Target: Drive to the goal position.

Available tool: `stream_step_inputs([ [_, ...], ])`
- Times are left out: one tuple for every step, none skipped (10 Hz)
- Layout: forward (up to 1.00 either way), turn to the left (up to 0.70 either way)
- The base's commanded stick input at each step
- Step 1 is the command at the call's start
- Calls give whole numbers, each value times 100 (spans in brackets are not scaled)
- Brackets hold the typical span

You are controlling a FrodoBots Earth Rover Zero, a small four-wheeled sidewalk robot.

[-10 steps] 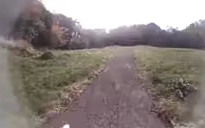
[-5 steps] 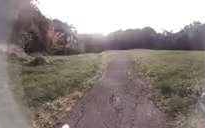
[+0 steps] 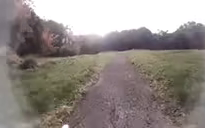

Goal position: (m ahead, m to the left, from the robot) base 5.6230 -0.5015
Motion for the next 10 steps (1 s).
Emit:
stream_step_inputs([
  [85, 0],
  [85, 0],
  [85, 0],
  [85, 0],
  [85, 0],
  [85, -6],
  [85, -20],
  [85, -28],
  [85, -34],
  [85, -34],
])
